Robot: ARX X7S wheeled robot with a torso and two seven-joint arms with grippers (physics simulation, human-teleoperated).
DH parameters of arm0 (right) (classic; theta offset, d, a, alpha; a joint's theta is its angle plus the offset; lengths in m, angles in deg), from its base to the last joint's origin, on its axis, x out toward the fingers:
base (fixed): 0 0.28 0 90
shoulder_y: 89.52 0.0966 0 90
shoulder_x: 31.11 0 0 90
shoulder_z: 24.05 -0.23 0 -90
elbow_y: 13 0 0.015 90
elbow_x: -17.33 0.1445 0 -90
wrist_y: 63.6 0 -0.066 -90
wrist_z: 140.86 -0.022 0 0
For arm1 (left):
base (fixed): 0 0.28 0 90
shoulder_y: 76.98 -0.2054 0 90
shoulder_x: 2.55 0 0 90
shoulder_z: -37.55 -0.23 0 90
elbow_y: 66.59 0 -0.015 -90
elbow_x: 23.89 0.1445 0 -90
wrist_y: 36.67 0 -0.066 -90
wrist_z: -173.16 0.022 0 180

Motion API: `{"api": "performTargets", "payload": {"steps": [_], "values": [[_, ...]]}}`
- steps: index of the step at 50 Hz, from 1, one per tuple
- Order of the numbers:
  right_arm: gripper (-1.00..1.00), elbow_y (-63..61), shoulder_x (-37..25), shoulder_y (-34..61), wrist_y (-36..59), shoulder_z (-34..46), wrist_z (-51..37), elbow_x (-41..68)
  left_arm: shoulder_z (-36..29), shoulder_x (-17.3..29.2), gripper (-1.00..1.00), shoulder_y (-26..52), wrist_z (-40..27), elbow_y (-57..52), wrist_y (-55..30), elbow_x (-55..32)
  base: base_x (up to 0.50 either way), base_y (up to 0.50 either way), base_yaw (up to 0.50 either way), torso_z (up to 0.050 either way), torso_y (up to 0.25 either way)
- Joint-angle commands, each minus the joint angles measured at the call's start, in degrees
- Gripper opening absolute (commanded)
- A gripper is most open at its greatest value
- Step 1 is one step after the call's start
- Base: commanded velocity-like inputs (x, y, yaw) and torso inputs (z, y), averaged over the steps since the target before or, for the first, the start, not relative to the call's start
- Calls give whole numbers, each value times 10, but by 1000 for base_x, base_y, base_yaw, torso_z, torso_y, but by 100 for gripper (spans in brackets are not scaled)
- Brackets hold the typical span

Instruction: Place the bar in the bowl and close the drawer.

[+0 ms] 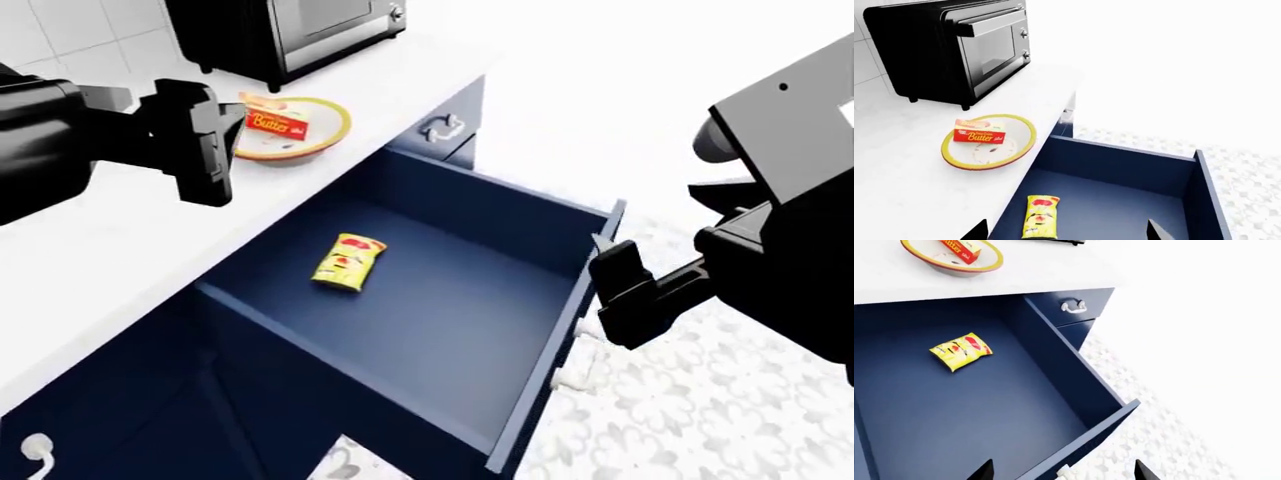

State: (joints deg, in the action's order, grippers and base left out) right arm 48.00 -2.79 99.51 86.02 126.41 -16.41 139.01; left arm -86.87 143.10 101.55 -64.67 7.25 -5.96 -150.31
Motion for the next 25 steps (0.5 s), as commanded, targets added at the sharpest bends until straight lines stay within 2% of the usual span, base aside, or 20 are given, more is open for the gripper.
{"api": "performTargets", "payload": {"steps": [1,25], "values": [[100,1,-1,-4,-2,0,3,-2,-3,-1,100,0,3,2,-1,4,-36,60,-500,0,0],[100,-2,1,-6,-2,0,2,0,-4,5,100,0,6,-1,1,2,-32,65,-500,0,0]]}}
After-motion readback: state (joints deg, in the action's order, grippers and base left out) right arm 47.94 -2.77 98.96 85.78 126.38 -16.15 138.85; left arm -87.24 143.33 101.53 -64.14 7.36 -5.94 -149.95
